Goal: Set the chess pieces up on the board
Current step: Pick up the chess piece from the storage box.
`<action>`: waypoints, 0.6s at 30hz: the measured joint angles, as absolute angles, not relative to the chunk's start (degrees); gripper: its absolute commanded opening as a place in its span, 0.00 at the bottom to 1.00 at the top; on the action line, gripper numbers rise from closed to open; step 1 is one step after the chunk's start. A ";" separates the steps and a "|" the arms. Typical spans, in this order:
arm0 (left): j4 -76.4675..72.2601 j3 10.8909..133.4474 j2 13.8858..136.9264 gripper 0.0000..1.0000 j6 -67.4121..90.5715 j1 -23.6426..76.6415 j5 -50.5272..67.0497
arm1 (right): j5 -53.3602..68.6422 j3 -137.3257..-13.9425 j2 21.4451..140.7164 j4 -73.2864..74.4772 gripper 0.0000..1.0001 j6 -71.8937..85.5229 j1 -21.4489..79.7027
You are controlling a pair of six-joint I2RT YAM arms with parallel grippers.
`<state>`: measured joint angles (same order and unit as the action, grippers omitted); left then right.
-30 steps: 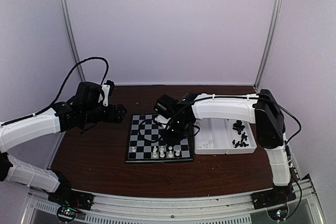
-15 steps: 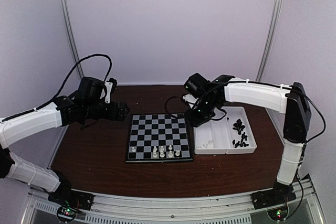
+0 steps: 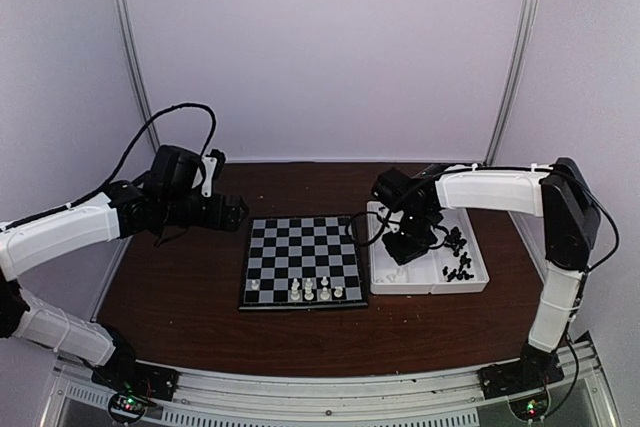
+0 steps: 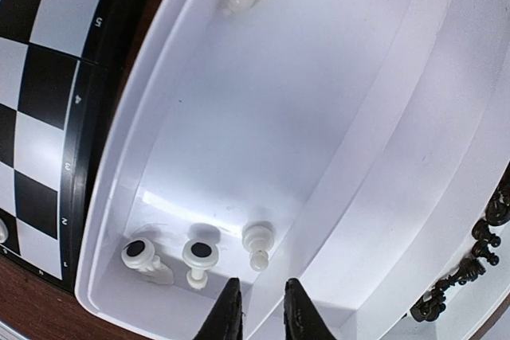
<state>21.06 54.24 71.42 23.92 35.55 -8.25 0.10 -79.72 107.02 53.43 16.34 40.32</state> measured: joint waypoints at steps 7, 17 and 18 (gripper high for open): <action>21.08 54.35 72.10 0.98 23.66 35.55 -7.66 | 0.16 -78.17 106.72 52.27 0.20 16.99 40.32; 21.08 54.37 72.10 0.98 23.49 35.55 -7.68 | 1.72 -79.26 107.53 51.24 0.20 16.67 40.64; 21.08 54.39 72.10 0.98 23.49 35.55 -7.68 | 1.72 -79.29 107.77 51.03 0.20 16.67 40.64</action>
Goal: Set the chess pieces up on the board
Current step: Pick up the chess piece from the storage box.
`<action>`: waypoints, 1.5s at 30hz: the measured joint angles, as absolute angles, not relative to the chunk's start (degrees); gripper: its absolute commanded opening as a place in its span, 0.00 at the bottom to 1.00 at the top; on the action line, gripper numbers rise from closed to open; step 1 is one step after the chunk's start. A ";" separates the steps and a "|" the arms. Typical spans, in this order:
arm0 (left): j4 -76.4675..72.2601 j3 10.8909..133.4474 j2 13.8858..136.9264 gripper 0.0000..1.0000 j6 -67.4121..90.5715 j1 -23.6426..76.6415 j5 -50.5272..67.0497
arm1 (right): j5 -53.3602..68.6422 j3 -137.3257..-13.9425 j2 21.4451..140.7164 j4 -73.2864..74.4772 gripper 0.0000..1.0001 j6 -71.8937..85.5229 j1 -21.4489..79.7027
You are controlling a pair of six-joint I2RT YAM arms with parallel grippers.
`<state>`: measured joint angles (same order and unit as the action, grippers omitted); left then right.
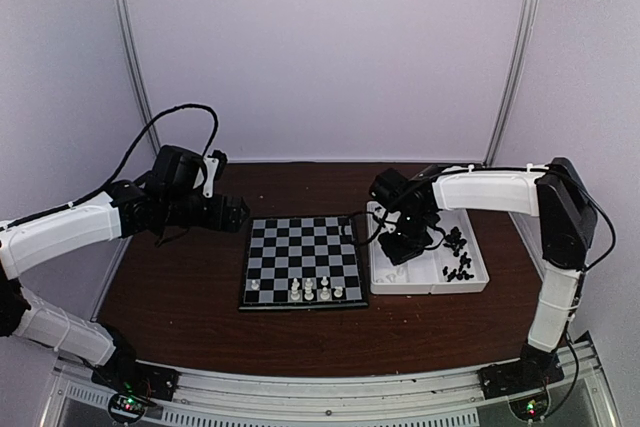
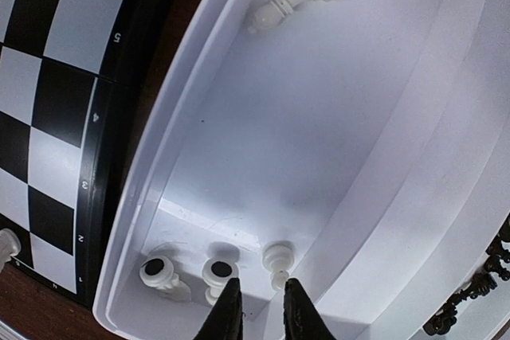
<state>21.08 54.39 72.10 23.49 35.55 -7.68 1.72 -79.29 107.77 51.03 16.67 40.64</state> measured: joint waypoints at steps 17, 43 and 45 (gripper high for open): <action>21.06 55.07 72.75 0.98 23.07 35.55 -7.46 | 0.62 -78.26 109.51 50.61 0.21 16.40 40.64; 21.02 55.22 72.75 0.98 23.09 35.55 -5.89 | 0.78 -79.94 102.98 51.68 0.08 14.74 41.58; 20.97 55.22 72.75 0.98 23.09 35.55 -5.56 | 1.39 -82.26 102.37 51.90 0.08 14.17 42.54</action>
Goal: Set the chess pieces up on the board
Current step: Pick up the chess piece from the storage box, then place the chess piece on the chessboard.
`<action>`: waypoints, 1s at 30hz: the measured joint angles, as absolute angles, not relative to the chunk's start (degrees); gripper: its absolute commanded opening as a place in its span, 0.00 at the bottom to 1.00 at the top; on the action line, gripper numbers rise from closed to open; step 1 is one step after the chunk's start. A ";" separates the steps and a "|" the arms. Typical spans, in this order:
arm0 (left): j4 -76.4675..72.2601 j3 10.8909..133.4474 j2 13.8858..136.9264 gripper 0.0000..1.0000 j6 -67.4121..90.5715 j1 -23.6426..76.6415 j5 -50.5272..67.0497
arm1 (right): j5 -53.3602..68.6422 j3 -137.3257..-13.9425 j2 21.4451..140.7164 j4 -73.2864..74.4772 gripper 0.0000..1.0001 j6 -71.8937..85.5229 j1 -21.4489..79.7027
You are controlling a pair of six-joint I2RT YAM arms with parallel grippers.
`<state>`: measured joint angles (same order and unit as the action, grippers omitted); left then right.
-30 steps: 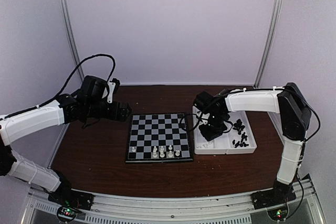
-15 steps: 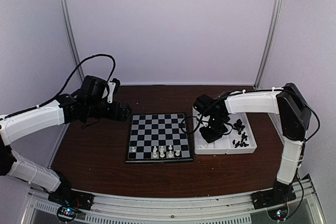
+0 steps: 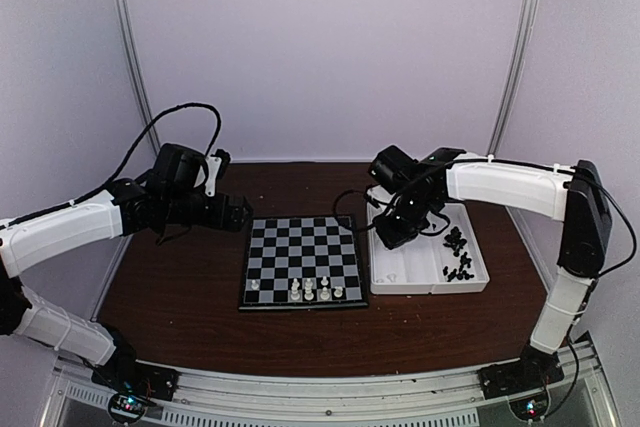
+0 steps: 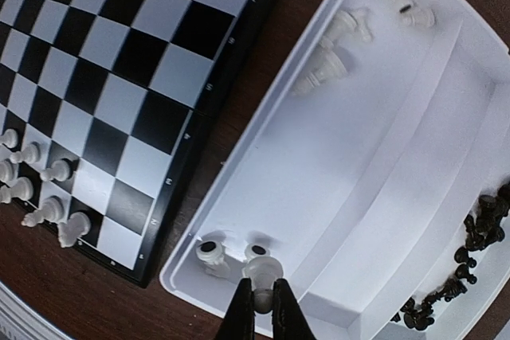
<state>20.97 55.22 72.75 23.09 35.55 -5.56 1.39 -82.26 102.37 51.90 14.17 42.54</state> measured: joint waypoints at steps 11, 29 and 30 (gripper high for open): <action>20.97 55.22 72.73 0.98 23.09 35.55 -5.04 | 5.96 -92.47 110.78 52.07 0.08 12.36 49.23; 20.99 55.22 72.60 0.98 23.05 35.55 -5.08 | 7.29 -99.24 120.27 53.93 0.08 12.16 53.69; 20.99 55.22 72.58 0.97 23.05 35.55 -5.08 | 7.29 -99.24 120.49 54.04 0.08 12.16 53.71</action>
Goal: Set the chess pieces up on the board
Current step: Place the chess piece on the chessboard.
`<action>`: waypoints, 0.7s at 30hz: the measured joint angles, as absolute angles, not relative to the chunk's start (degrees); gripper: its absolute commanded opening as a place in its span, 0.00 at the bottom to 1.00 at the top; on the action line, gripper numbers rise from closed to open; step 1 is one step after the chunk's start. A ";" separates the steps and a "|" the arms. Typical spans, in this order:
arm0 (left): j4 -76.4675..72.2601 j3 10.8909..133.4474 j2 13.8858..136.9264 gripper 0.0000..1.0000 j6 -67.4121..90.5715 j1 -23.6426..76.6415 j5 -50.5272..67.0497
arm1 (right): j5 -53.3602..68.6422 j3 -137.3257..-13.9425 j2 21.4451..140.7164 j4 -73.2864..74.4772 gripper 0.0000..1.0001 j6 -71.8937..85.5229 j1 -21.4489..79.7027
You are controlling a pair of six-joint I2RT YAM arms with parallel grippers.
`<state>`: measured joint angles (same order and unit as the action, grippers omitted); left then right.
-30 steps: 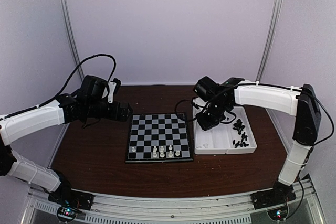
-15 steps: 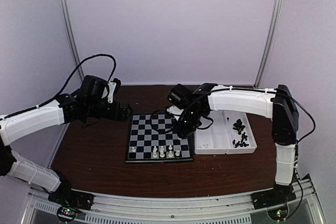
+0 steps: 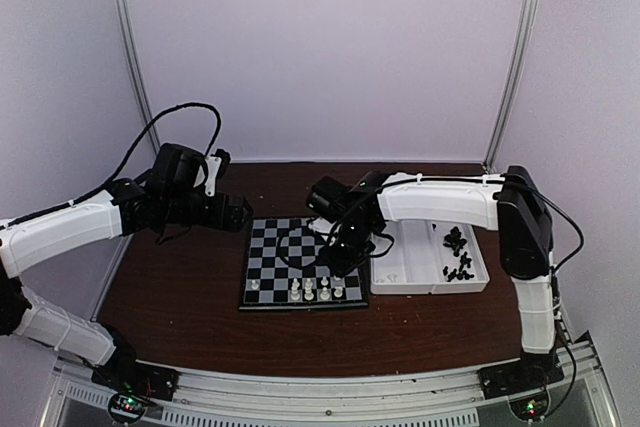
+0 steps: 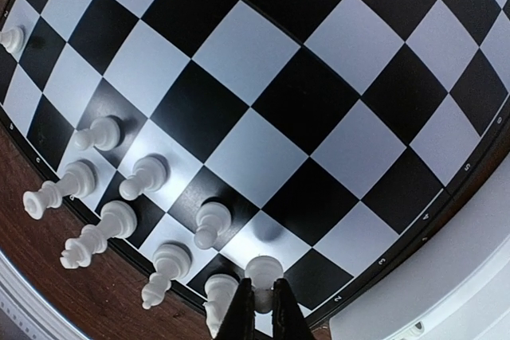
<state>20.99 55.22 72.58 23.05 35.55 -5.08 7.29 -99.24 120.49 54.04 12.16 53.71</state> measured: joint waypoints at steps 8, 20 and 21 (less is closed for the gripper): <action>20.99 55.22 72.49 0.98 23.03 35.55 -5.08 | 7.29 -99.24 121.34 54.26 0.08 12.23 54.02; 21.02 55.22 72.20 0.98 23.03 35.55 -5.08 | 7.40 -99.00 121.91 54.19 0.08 12.36 54.26; 21.02 55.22 72.20 0.97 23.03 35.55 -5.08 | 7.46 -98.98 121.93 54.19 0.08 12.36 54.28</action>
<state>21.02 55.22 72.20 23.03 35.55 -5.08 7.46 -98.98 121.93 54.19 12.36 54.28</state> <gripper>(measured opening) 0.977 0.079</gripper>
